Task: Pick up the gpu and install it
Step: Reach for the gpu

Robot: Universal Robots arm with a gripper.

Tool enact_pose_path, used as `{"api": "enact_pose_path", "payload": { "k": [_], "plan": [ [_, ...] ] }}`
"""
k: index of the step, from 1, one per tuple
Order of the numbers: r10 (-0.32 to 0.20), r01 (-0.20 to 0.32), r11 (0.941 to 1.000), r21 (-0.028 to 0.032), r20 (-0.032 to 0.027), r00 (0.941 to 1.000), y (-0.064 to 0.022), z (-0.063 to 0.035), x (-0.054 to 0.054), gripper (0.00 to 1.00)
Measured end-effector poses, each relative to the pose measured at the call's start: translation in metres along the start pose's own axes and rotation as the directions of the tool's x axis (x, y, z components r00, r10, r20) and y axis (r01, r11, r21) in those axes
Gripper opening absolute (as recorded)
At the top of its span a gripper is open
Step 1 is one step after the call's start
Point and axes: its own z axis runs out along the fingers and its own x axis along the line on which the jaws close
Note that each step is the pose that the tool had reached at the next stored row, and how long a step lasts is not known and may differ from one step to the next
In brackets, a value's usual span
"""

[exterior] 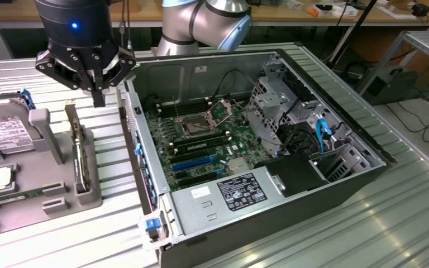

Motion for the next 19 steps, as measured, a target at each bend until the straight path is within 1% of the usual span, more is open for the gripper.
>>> {"api": "enact_pose_path", "payload": {
  "k": [12,15,19],
  "plan": [
    [0.0,0.0,1.0,0.0,0.0,1.0,-0.0017,0.0012,0.021,0.11],
    [0.0,0.0,1.0,0.0001,0.0,1.0,-0.0019,0.0011,0.024,0.11],
    [0.0,0.0,1.0,0.0,0.0,1.0,-0.002,0.0011,0.025,0.11]
  ]
}}
